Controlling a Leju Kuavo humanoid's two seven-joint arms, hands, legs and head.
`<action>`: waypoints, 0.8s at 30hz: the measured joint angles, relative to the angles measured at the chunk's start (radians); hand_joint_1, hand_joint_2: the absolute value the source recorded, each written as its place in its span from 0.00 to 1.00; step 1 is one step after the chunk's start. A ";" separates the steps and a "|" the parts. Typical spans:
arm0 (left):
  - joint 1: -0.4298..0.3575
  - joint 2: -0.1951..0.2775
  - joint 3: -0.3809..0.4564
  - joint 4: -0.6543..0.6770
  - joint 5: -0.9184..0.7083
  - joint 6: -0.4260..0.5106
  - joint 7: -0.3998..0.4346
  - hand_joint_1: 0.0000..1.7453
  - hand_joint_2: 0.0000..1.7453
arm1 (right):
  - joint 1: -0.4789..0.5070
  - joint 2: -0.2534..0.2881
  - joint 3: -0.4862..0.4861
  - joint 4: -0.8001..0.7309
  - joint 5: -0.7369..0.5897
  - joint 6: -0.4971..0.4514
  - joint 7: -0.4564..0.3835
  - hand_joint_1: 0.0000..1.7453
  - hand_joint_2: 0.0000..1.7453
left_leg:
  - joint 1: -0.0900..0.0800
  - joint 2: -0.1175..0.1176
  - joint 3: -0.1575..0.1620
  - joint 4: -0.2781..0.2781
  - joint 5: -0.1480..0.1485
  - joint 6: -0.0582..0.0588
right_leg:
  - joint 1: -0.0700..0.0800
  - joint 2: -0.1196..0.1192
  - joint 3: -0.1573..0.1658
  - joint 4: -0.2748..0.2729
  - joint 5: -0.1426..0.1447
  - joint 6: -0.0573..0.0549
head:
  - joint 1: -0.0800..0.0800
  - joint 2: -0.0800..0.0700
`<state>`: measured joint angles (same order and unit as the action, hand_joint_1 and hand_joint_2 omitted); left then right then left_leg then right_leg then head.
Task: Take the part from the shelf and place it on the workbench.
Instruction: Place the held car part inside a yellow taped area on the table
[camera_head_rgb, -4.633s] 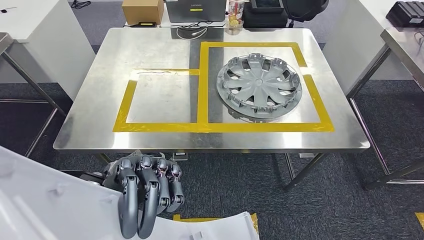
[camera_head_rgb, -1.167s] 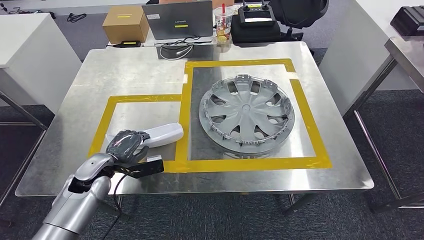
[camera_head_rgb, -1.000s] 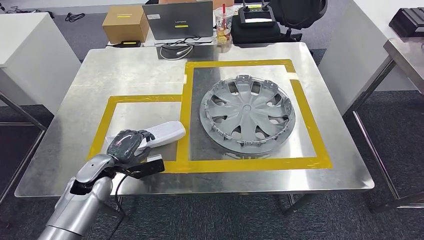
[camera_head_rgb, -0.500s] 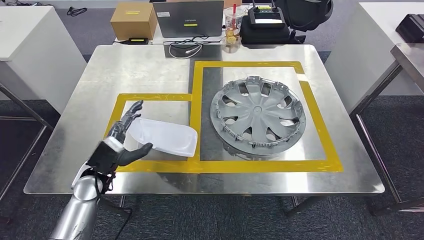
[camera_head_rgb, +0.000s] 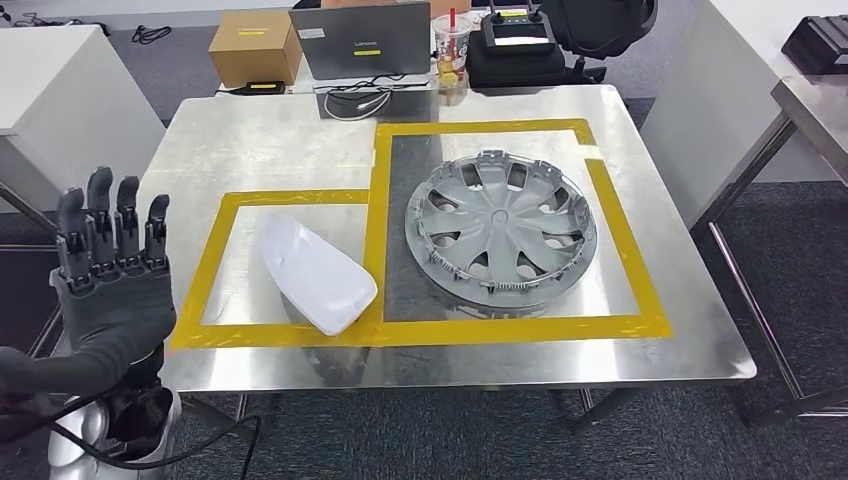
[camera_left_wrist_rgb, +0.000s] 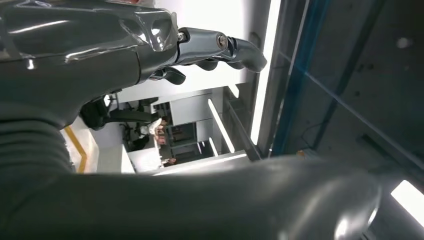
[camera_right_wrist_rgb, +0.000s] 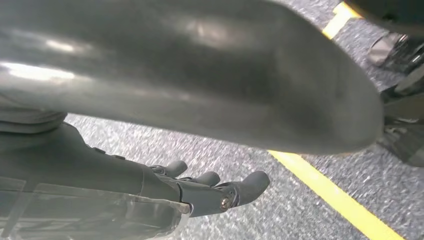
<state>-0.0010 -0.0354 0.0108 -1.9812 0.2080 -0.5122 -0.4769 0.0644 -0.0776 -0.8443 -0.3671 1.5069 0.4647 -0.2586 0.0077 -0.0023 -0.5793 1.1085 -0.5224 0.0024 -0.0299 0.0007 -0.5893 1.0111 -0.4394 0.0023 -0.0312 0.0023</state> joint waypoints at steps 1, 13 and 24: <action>0.008 -0.001 0.000 -0.021 0.002 -0.004 0.006 0.00 0.00 | 0.011 0.017 -0.002 -0.033 0.001 0.025 0.002 0.00 0.00 | -0.002 0.000 0.032 -0.058 0.019 0.005 | 0.002 0.000 0.000 0.000 0.002 0.003 | 0.001 0.000; 0.075 -0.050 0.058 -0.136 -0.027 -0.041 0.028 0.00 0.00 | 0.071 0.145 -0.024 -0.327 0.052 0.142 0.010 0.00 0.00 | -0.014 0.007 -0.013 -0.125 0.112 0.051 | 0.003 -0.001 -0.056 0.242 -0.148 0.023 | 0.008 0.000; 0.098 -0.096 0.171 -0.174 -0.120 -0.067 0.012 0.00 0.00 | 0.082 0.168 -0.040 -0.458 0.063 0.201 0.008 0.00 0.00 | -0.003 0.002 -0.092 0.021 0.013 -0.011 | 0.003 -0.004 0.068 -0.014 -0.054 -0.016 | 0.002 0.000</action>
<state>0.0974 -0.1315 0.1813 -2.1556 0.0882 -0.5795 -0.4653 0.1461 0.0901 -0.8844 -0.8256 1.5701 0.6653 -0.2506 0.0052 -0.0003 -0.6710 1.1297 -0.5095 -0.0085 -0.0273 -0.0034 -0.5208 0.9973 -0.4937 -0.0133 -0.0293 0.0023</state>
